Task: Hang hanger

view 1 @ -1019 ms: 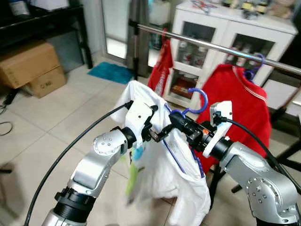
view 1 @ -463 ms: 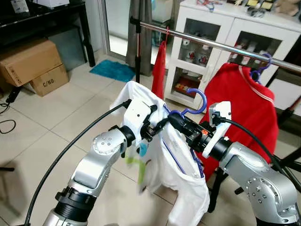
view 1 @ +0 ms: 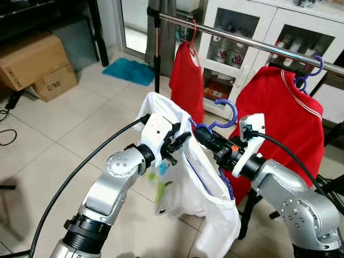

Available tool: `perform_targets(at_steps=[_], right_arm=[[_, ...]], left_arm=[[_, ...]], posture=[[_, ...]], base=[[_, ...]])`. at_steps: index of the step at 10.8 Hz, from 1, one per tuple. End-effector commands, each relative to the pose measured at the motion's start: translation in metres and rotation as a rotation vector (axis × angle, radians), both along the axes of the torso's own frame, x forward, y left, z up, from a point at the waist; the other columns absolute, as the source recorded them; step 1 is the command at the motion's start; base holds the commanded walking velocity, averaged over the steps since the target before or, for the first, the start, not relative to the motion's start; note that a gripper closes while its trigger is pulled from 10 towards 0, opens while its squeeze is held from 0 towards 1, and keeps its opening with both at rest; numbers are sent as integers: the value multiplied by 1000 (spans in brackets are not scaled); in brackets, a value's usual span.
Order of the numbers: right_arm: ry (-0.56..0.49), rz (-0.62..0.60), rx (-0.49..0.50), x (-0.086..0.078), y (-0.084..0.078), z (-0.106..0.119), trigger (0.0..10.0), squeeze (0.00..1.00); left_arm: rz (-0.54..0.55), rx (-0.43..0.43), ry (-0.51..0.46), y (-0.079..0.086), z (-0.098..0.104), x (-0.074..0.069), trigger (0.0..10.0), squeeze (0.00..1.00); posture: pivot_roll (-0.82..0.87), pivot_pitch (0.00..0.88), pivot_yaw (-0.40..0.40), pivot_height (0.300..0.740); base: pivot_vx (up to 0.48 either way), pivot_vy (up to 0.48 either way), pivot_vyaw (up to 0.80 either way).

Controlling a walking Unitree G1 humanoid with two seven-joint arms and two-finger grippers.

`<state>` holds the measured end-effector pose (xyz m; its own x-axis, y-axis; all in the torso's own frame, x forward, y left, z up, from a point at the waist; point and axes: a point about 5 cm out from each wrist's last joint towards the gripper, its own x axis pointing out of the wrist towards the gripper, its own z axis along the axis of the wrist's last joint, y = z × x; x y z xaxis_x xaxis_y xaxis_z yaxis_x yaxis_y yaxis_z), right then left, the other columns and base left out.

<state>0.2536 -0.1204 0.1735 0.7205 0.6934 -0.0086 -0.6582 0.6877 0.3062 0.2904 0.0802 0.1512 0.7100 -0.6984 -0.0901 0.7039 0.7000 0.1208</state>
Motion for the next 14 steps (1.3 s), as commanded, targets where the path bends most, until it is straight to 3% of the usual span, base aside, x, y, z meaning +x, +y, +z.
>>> perform_targets(at_steps=[1, 6, 9, 11, 12, 13, 14], right_arm=[[-16, 6, 15, 1, -1, 6, 0, 0], [-6, -5, 2, 5, -4, 5, 0, 0], [13, -18, -72, 8, -11, -2, 0, 0], [52, 56, -294, 3, -21, -21, 0, 0], [69, 80, -327, 1, -24, -25, 0, 0], [75, 106, -328, -1, -27, -25, 0, 0], [61, 133, -280, -4, -34, -20, 0, 0]], left_arm=[[-8, 3, 12, -2, -2, -2, 0, 0], [-9, -2, 16, 0, -1, -3, 0, 0], [-21, -3, 6, 2, 4, -5, 0, 0], [-17, -26, -24, 16, 22, -4, 0, 0], [-38, -58, -28, 21, 31, -5, 0, 0], [-17, -33, -45, 31, 37, -2, 0, 0], [127, 51, -83, 60, 44, 11, 0, 0]], posture=[[69, 0, -67, 740], [73, 0, -75, 740], [73, 0, -75, 740], [76, 0, -75, 740], [79, 0, -72, 740], [79, 0, -72, 740], [82, 0, -69, 740]], base=[[0, 0, 0], [0, 0, 0], [0, 0, 0], [0, 0, 0], [0, 0, 0], [0, 0, 0], [0, 0, 0]])
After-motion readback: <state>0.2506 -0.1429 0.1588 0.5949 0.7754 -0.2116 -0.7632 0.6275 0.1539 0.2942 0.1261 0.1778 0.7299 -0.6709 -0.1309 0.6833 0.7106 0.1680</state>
